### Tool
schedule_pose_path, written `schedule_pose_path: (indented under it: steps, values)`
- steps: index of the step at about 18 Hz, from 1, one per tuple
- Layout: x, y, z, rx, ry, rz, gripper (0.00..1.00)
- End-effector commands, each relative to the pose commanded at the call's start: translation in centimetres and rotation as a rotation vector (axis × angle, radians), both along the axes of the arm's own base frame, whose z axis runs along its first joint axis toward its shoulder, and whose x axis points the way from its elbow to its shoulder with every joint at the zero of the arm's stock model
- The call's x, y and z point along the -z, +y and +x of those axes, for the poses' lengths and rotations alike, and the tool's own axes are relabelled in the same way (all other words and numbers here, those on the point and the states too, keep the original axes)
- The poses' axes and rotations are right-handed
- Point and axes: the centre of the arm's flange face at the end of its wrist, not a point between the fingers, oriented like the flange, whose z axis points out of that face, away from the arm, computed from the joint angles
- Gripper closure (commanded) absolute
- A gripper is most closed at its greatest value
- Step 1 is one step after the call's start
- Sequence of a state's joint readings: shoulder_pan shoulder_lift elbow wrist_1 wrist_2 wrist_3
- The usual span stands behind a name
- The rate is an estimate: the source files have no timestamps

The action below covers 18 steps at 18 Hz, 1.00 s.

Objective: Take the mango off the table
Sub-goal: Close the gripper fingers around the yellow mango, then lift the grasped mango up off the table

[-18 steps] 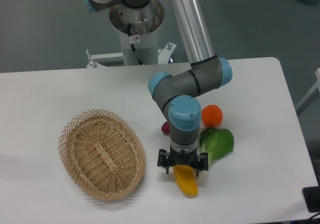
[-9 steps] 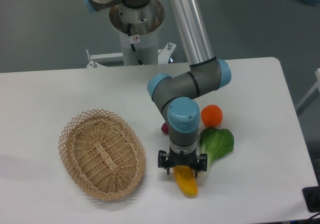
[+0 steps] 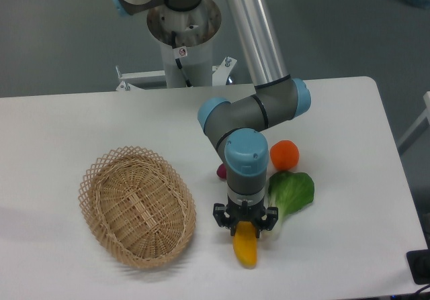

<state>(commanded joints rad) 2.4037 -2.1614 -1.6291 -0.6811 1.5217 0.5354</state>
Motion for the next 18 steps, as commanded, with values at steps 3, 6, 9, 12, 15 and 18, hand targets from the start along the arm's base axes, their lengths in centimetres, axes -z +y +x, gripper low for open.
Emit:
schedule_pose_path:
  steps: [3, 6, 9, 12, 15, 18]
  values:
    - [-0.3, 0.1, -0.1, 0.0, 0.005, 0.004, 0.41]
    - [-0.6, 0.1, -0.1, 0.001, 0.008, 0.007, 0.45]
    - [-2.4, 0.1, -0.1, 0.004, 0.033, 0.026, 0.45]
    - [-7.4, -0.1, -0.3, 0.001, 0.101, 0.069, 0.45]
    - [-12.2, -0.8, 0.4, 0.014, 0.159, 0.116, 0.45]
    - [-15.9, -2.1, 1.3, 0.069, 0.213, 0.136, 0.45]
